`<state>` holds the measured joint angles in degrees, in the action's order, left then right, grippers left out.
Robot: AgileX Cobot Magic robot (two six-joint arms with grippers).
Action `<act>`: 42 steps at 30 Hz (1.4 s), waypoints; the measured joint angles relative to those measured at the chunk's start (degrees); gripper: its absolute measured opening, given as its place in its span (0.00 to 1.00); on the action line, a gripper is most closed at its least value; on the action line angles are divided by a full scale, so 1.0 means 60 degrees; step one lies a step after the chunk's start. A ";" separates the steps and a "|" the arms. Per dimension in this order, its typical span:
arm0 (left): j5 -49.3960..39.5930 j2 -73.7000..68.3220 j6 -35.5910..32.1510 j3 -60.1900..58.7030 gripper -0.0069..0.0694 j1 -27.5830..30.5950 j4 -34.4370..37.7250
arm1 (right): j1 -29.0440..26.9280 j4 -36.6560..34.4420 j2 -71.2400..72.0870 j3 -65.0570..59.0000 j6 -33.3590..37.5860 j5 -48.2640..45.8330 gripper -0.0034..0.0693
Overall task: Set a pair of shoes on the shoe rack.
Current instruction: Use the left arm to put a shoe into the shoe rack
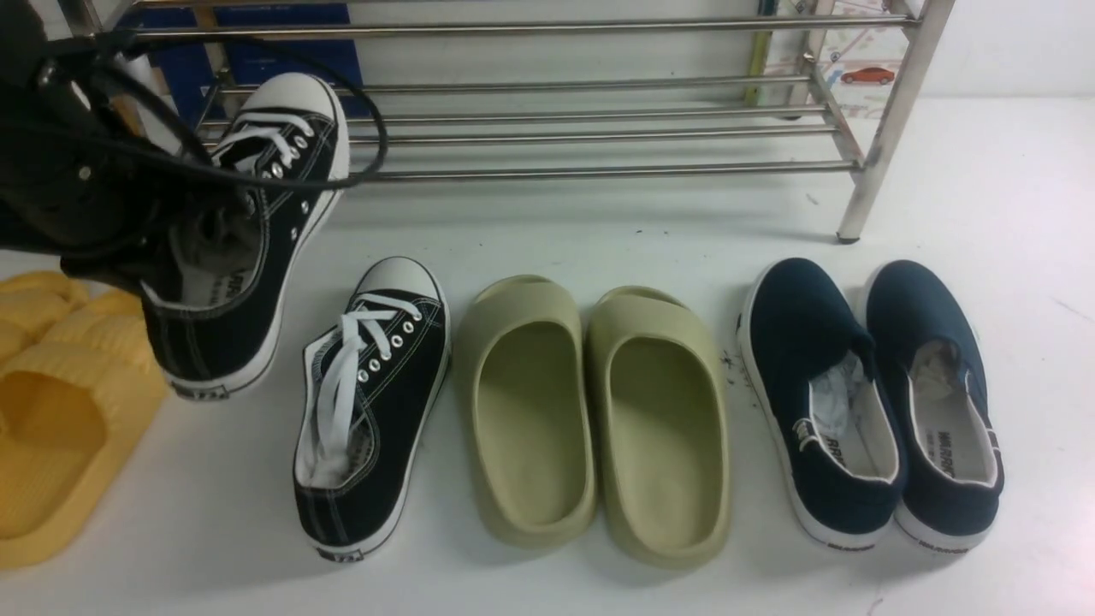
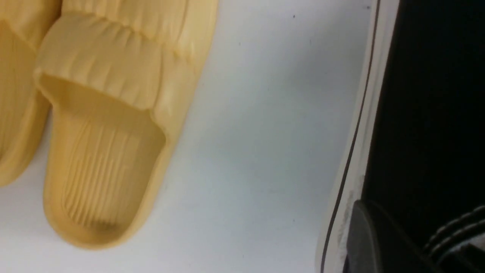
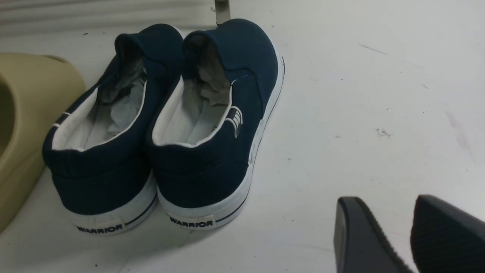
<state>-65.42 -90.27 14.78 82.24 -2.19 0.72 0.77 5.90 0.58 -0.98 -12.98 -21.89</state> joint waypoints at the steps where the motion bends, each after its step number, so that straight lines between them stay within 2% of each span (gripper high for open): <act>1: -0.0062 -0.0313 -0.0173 0.0316 0.07 0.0139 0.0116 | 0.0000 0.0000 0.0000 0.0000 0.0000 0.0000 0.38; 7: -0.0342 -0.1952 -0.0553 0.2058 0.07 0.0586 0.0340 | 0.0000 0.0000 0.0000 0.0000 0.0000 0.0000 0.38; 23: -0.1023 -0.5621 -0.0621 0.6726 0.07 0.0596 0.0310 | 0.0000 0.0000 0.0000 0.0000 0.0000 0.0000 0.38; 29: -0.0973 -0.6215 -0.0514 0.7506 0.07 0.0586 0.0120 | 0.0000 0.0000 0.0000 0.0000 0.0000 0.0000 0.38; 42: 0.0222 -0.6240 -0.0339 0.7603 0.07 0.0586 -0.0051 | 0.0000 0.0000 0.0000 0.0000 0.0000 0.0000 0.38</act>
<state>-64.09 -127.71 12.75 127.86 1.33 0.41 0.77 5.90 0.58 -0.98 -12.98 -21.89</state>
